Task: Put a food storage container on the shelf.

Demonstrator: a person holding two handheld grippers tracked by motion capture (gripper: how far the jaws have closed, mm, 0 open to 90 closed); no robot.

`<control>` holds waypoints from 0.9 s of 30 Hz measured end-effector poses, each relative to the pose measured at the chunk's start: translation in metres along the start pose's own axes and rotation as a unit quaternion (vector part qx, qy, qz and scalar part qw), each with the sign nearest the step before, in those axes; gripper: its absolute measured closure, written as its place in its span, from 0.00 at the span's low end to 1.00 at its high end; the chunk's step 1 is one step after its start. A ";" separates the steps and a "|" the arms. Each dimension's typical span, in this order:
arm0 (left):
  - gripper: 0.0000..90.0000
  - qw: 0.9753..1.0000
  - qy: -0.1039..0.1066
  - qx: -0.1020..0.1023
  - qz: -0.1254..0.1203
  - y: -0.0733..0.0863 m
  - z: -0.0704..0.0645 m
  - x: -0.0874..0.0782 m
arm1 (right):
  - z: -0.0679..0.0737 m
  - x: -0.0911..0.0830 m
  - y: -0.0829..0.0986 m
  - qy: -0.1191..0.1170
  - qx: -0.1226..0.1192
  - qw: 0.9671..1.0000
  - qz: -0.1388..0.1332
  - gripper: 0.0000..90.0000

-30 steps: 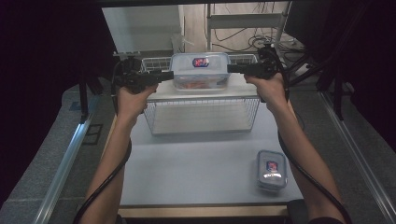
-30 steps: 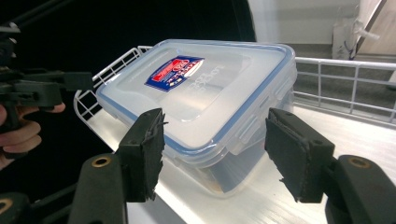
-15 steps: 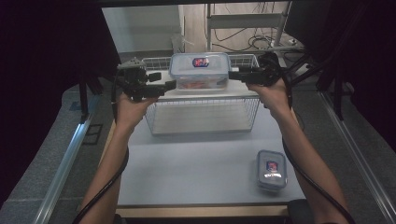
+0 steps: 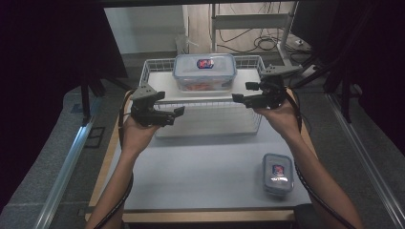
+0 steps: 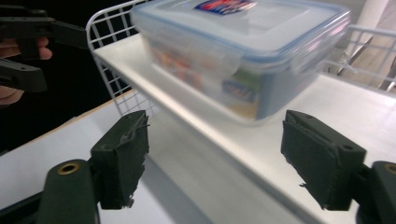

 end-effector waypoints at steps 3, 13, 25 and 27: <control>0.06 1.000 -0.003 0.000 0.003 0.009 -0.007 -0.002 | 0.006 -0.003 0.008 -0.005 -0.005 1.000 -0.003 0.21; 0.00 1.000 0.012 -0.008 0.003 0.036 -0.030 -0.024 | 0.026 -0.020 0.041 -0.014 -0.022 1.000 0.012 0.13; 0.00 1.000 -0.006 0.000 0.031 0.087 -0.046 -0.051 | 0.042 -0.037 0.096 -0.015 -0.029 0.999 0.039 0.08; 0.00 0.999 -0.012 0.004 0.034 0.097 -0.049 -0.053 | 0.046 -0.040 0.103 -0.012 -0.028 0.999 0.033 0.08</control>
Point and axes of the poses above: each handheld gripper's, and its own axes: x roughly forward along the jaws, y roughly out of its underside, z roughly to its left, the point moved 2 cm from there along x, roughly forward along the jaws, and after that the axes turned 13 degrees about -z, right-handed, at the moved point
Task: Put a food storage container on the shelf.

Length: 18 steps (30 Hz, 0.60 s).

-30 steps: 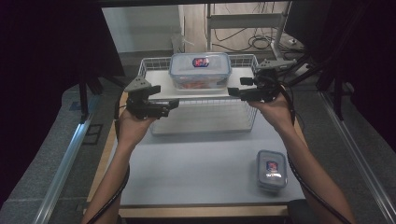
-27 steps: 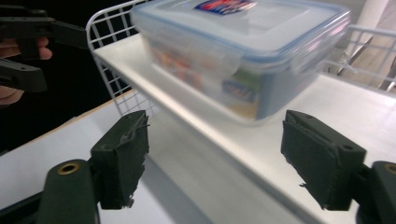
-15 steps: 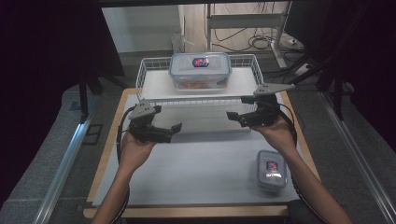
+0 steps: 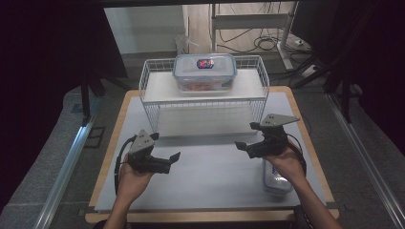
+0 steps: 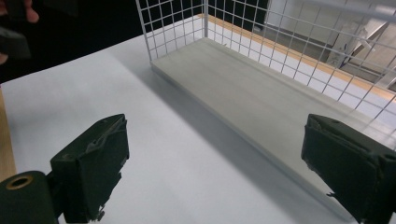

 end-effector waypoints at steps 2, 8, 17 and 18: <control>0.00 1.000 0.001 -0.002 0.003 0.009 -0.003 -0.002 | 0.005 -0.001 0.009 -0.004 0.004 1.000 0.002 0.08; 0.00 0.999 -0.007 0.020 0.025 0.033 -0.015 -0.008 | 0.017 -0.005 0.029 -0.007 -0.001 1.000 0.017 0.09; 0.01 0.999 -0.020 0.005 0.041 0.064 -0.026 -0.024 | 0.028 -0.015 0.054 0.009 -0.009 0.999 0.039 0.09; 0.01 0.999 -0.020 0.005 0.043 0.066 -0.026 -0.024 | 0.028 -0.016 0.058 0.010 -0.007 0.999 0.043 0.09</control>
Point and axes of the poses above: each handheld gripper's, and its own axes: x roughly forward along the jaws, y roughly out of its underside, z roughly to its left, the point moved 2 cm from there along x, roughly forward along the jaws, and after that the axes turned 13 degrees about -z, right-handed, at the moved point
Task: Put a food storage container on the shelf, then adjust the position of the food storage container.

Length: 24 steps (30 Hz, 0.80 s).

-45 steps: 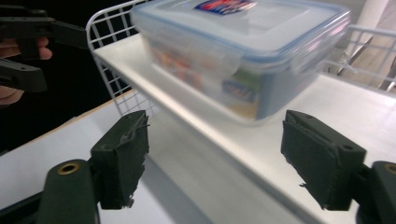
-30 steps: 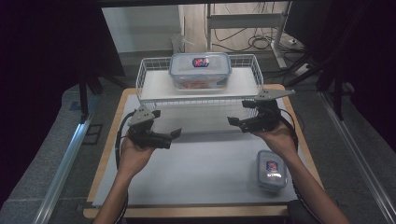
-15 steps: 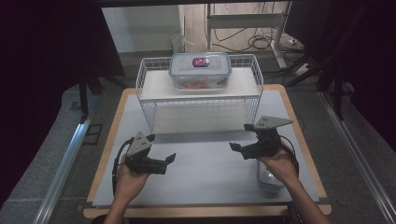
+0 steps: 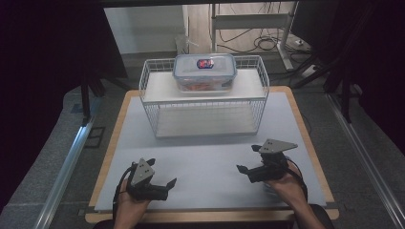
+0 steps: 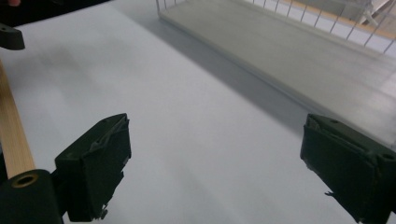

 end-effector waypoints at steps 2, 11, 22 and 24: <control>0.02 1.000 -0.001 0.009 0.007 0.002 -0.001 0.003 | -0.001 0.000 0.005 0.002 0.005 1.000 0.006 0.09; 0.01 0.999 -0.008 0.032 0.014 0.004 -0.004 0.004 | -0.005 0.000 0.014 0.017 0.006 0.999 0.041 0.04; 0.01 0.999 -0.013 0.028 0.011 0.004 -0.001 0.002 | -0.012 -0.007 0.014 0.033 0.023 0.998 0.043 0.18; 0.01 0.999 -0.014 0.028 0.009 0.004 -0.001 0.001 | -0.013 -0.012 0.013 0.040 0.021 0.998 0.046 0.31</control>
Point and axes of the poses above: each handheld gripper's, and its own axes: x roughly forward along the jaws, y roughly out of its underside, z roughly to its left, the point moved 2 cm from there along x, roughly forward along the jaws, and after that the axes turned 13 degrees about -z, right-handed, at the moved point
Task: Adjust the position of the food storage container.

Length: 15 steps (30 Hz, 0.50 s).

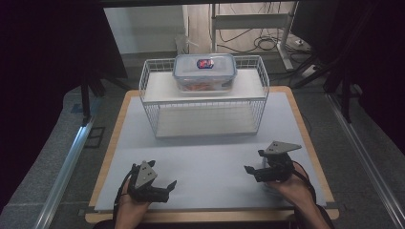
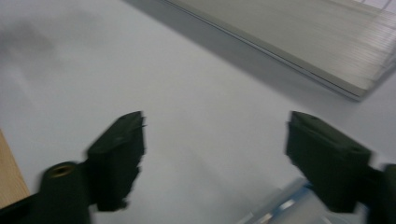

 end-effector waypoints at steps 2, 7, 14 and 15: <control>0.01 1.000 -0.001 0.000 -0.001 0.000 0.000 0.000 | -0.003 -0.007 0.001 0.009 -0.007 1.000 0.009 0.49; 0.02 1.000 0.000 0.002 -0.001 -0.001 0.001 -0.001 | -0.018 -0.030 0.008 0.028 0.016 0.999 0.018 0.79; 0.02 1.000 0.000 0.004 -0.003 -0.002 0.000 -0.001 | -0.040 -0.067 0.017 0.089 0.028 0.995 0.018 1.00; 0.02 1.000 0.000 0.003 -0.004 -0.002 0.000 -0.001 | -0.043 -0.072 0.019 0.103 0.031 0.994 0.021 1.00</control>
Point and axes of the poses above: each handheld gripper's, and its own axes: x roughly forward along the jaws, y roughly out of its underside, z roughly to its left, the point moved 2 cm from there along x, roughly forward along the jaws, and after that the axes turned 13 degrees about -z, right-handed, at the moved point
